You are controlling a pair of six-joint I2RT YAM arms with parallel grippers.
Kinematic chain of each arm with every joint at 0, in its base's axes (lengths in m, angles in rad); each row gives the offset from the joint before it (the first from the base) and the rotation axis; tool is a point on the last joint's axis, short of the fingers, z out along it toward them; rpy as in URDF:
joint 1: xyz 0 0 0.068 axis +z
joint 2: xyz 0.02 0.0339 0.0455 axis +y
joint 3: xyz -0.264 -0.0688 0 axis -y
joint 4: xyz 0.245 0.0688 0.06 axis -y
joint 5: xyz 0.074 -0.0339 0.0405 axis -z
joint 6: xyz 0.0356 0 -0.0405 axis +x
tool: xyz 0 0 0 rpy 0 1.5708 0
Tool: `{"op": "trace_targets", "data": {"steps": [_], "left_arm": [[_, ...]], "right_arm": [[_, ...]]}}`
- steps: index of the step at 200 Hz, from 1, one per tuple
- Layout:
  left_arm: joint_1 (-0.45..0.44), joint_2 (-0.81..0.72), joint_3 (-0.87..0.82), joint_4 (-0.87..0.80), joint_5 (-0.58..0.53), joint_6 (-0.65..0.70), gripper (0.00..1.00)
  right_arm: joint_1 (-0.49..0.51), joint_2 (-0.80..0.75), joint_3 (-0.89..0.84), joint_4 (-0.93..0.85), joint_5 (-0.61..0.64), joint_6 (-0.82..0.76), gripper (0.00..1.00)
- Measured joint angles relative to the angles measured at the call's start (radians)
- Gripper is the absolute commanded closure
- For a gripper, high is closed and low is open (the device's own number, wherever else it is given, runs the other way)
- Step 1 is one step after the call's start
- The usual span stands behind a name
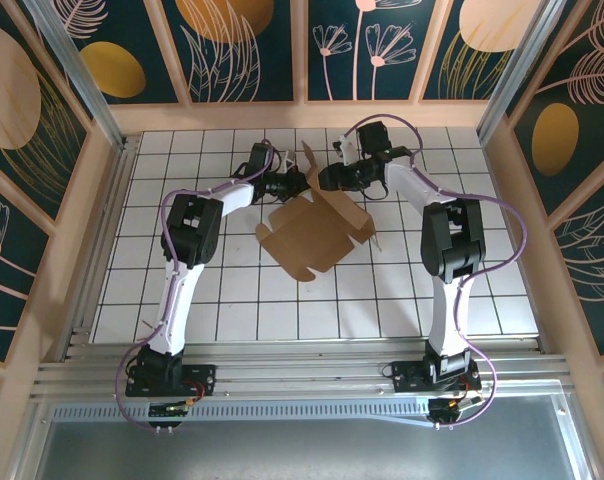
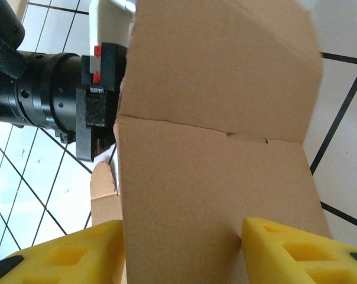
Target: Fold the paper box
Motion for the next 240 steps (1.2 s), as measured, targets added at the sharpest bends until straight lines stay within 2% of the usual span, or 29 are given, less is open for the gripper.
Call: {"op": "trace_targets", "data": {"steps": [109, 166, 184, 204, 240], "left_arm": [[-0.068, -0.004, -0.031, -0.076, 0.054, 0.169, 1.0], [-0.07, -0.019, -0.071, -0.072, 0.037, 0.185, 1.0], [-0.066, -0.033, -0.086, -0.066, 0.02, 0.167, 0.92], [-0.048, -0.083, -0.142, -0.052, -0.014, 0.143, 0.77], [0.011, -0.277, -0.29, -0.041, -0.123, 0.126, 0.77]], "right_arm": [[-0.013, -0.028, -0.032, 0.011, 0.0, 0.026, 0.47], [-0.015, -0.042, -0.052, 0.023, -0.002, 0.026, 0.47], [-0.016, -0.043, -0.053, 0.023, -0.001, 0.026, 0.47], [-0.017, -0.047, -0.056, 0.023, -0.001, 0.025, 0.47], [-0.022, -0.058, -0.061, 0.022, 0.0, 0.018, 0.47]]}}
